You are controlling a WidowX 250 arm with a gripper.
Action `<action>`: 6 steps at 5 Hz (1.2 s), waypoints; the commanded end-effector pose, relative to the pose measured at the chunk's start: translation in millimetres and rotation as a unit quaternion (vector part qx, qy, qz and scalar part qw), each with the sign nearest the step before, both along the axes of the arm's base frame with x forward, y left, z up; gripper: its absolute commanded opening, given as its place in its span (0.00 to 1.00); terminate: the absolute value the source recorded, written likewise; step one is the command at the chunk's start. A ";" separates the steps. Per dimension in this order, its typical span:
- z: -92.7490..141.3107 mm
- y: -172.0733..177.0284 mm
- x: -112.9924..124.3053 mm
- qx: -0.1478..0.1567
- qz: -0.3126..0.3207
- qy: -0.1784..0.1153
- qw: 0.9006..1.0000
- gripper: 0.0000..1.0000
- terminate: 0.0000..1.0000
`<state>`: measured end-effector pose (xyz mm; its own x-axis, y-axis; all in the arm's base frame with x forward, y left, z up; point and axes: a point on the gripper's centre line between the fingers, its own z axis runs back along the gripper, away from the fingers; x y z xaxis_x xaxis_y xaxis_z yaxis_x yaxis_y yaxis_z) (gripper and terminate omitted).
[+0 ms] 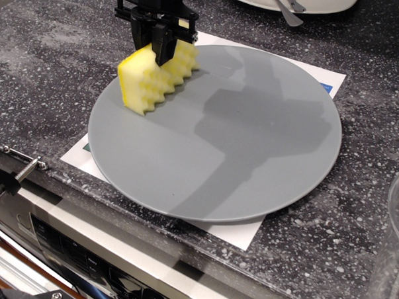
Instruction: Pick up sponge and wipe plate
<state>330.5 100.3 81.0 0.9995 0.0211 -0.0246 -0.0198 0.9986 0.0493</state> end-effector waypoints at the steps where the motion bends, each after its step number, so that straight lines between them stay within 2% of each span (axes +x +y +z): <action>1: 9.2 -26.1 -8.4 0.007 -0.009 -0.015 1.000 0.00 0.00; 3: 15.5 -66.4 -38.6 -0.021 -0.032 0.005 0.999 0.00 0.00; 5: 7.9 -99.3 -56.9 -0.015 -0.053 0.020 0.998 0.00 0.00; 6: 4.2 -101.5 -56.3 -0.012 -0.050 0.010 0.999 0.00 1.00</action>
